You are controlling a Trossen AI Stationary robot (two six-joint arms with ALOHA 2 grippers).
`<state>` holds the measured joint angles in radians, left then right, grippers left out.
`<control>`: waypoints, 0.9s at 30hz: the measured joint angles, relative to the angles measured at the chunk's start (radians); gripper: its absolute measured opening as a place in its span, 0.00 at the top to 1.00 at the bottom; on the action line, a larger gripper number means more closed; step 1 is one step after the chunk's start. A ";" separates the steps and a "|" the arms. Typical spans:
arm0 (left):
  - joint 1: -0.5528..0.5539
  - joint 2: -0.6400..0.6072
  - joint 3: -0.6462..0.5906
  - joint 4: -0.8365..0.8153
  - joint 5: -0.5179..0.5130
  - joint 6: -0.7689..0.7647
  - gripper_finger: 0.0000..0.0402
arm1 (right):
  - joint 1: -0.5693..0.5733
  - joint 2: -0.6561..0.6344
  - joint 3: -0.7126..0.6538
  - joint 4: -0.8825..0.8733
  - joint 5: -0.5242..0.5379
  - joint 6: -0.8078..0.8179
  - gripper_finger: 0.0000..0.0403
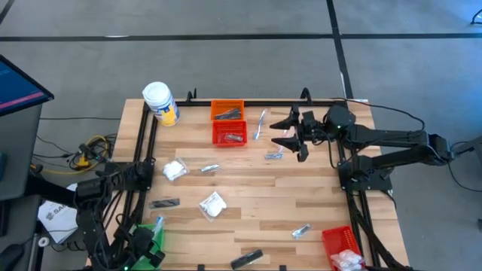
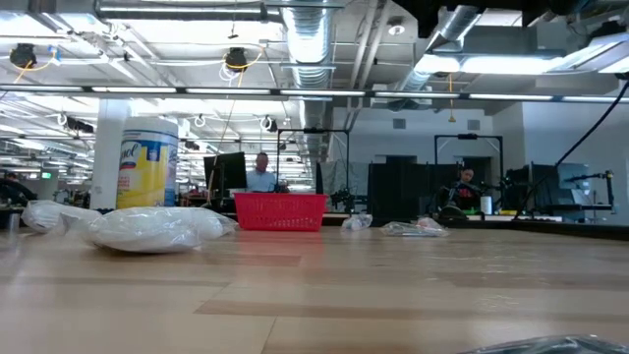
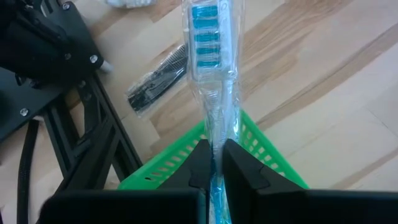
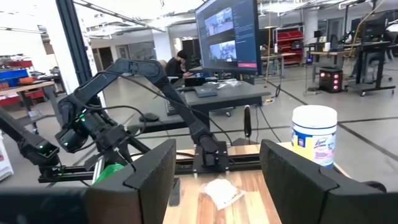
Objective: Pick & Place Travel size toiletries
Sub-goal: Put the blue toothbrush into the green basket
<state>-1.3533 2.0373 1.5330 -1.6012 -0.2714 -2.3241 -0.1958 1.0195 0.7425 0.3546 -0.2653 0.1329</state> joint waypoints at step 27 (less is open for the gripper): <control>-0.008 0.001 0.000 0.023 -0.021 0.041 0.96 | 0.002 0.000 0.000 -0.003 0.000 0.000 0.44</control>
<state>-1.3609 2.0383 1.5333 -1.5783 -0.2925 -2.2835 -0.1938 1.0191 0.7425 0.3515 -0.2653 0.1329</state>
